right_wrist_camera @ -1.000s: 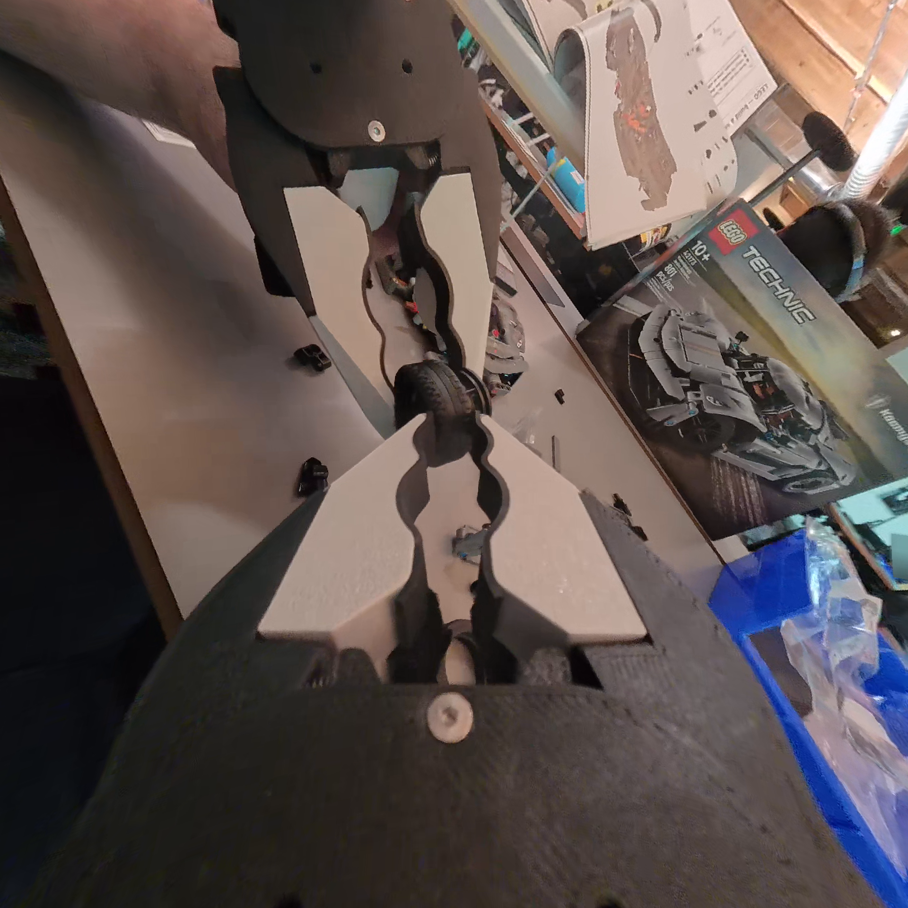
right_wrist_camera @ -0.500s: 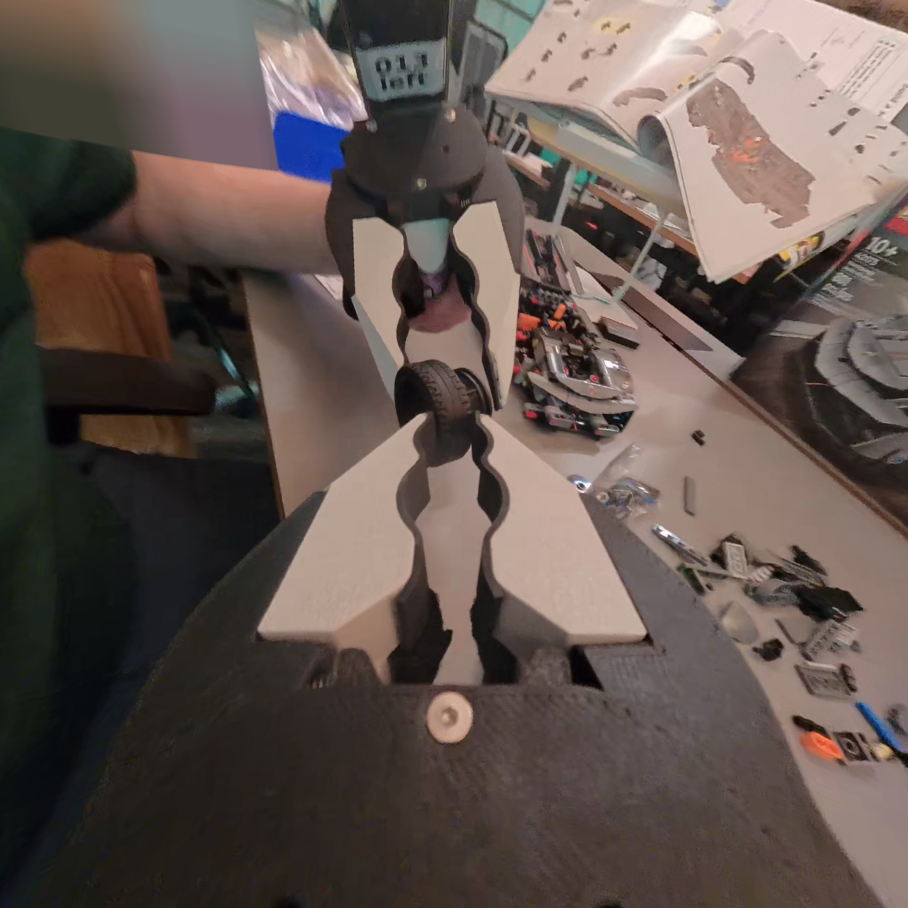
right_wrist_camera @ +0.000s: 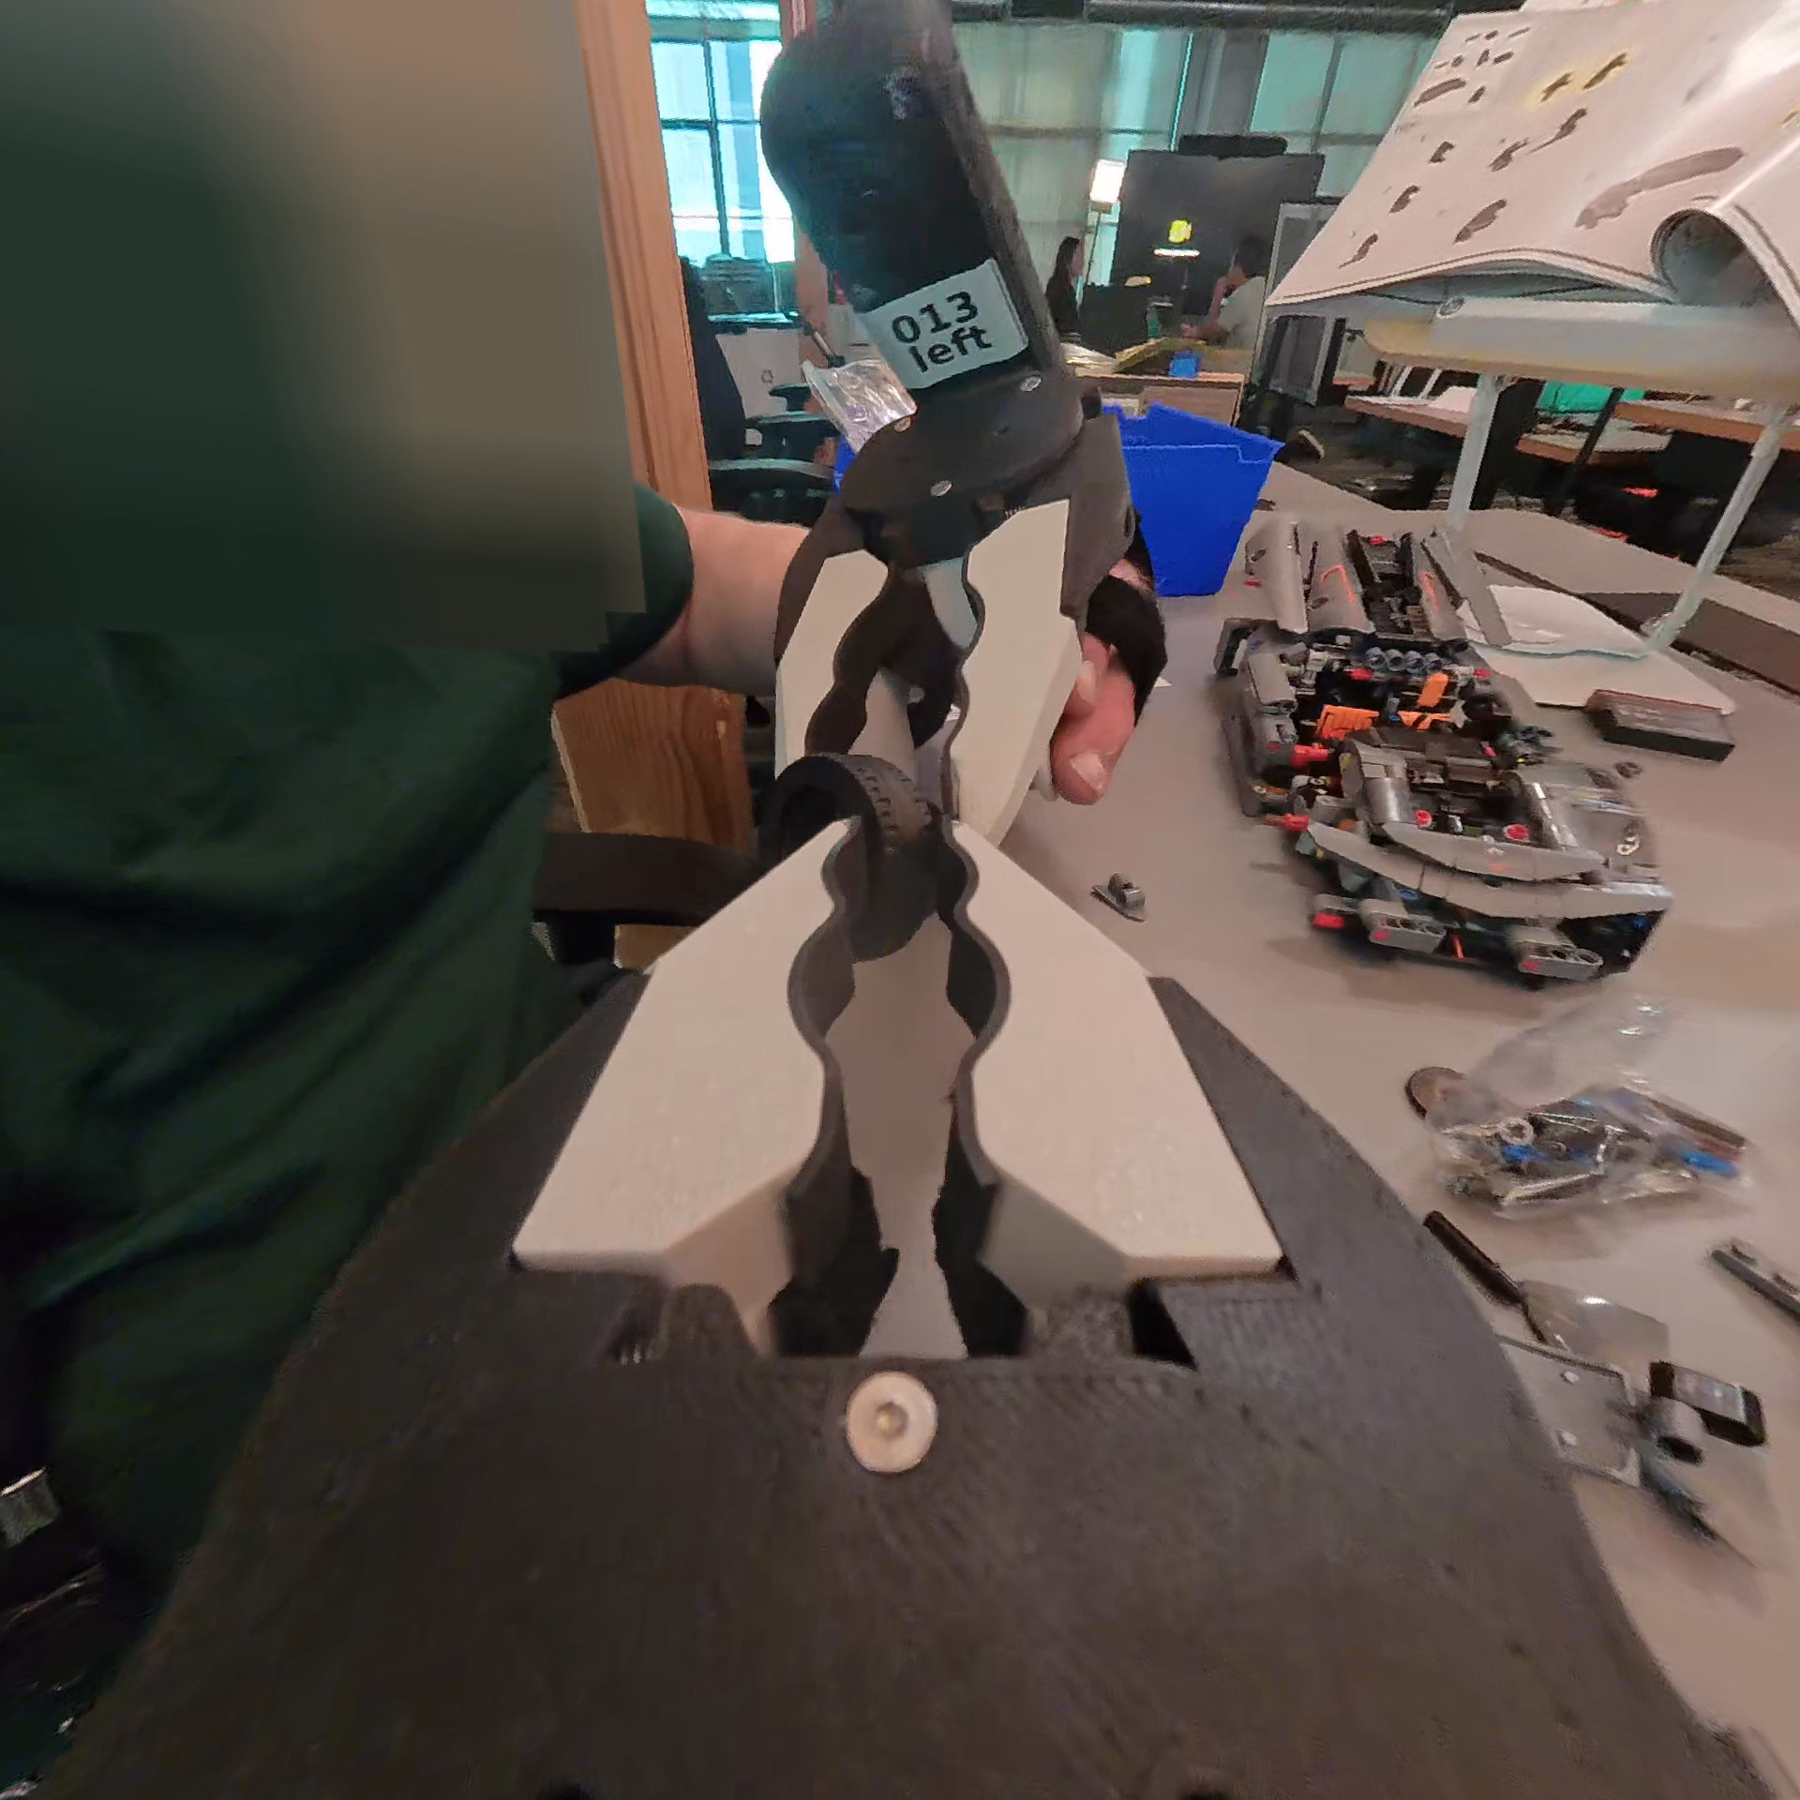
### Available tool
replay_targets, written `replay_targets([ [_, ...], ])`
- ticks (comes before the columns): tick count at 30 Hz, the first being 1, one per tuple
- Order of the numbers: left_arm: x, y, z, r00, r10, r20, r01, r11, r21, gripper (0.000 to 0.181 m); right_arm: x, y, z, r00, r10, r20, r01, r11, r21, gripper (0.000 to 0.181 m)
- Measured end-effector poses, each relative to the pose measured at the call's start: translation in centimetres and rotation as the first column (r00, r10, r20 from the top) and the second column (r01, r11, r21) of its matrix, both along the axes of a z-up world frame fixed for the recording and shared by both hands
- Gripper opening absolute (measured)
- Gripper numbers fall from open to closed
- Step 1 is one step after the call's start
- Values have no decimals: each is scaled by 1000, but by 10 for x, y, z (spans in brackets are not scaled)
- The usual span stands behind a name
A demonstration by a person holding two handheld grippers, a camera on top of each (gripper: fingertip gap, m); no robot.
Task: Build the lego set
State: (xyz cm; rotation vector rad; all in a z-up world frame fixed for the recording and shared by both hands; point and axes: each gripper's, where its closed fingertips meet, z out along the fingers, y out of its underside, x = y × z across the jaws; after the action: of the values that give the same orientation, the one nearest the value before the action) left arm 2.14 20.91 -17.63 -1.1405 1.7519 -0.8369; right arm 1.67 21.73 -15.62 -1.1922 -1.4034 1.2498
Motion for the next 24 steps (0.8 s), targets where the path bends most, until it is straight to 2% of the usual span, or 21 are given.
replay_targets([
  [5,-1,5,0,999,31,-10,-31,999,22,35,-3,6,2,1000,-2,0,2,998,-64,11],
  [7,-2,11,-2,998,62,-14,-61,998,23,30,-6,11,2,999,-34,10,34,996,-85,11],
  [13,-4,31,0,987,161,-5,-160,986,45,30,-5,34,4,982,-187,25,189,974,-122,17],
  [16,-6,47,-3,970,241,-17,-239,966,94,29,6,50,5,944,-327,43,330,941,-70,32],
  [18,-6,56,-5,957,288,-19,-283,950,133,29,12,53,3,912,-406,61,406,914,4,32],
  [20,-7,67,-5,932,363,-19,-356,922,152,29,12,46,-1,901,-423,97,417,905,76,24],
  [22,-7,73,-4,919,395,-12,-387,906,168,30,7,41,-3,885,-453,106,439,888,136,24],
  [24,-7,74,-5,912,411,-16,-404,902,151,29,5,48,-12,836,-530,142,492,838,235,24],
])
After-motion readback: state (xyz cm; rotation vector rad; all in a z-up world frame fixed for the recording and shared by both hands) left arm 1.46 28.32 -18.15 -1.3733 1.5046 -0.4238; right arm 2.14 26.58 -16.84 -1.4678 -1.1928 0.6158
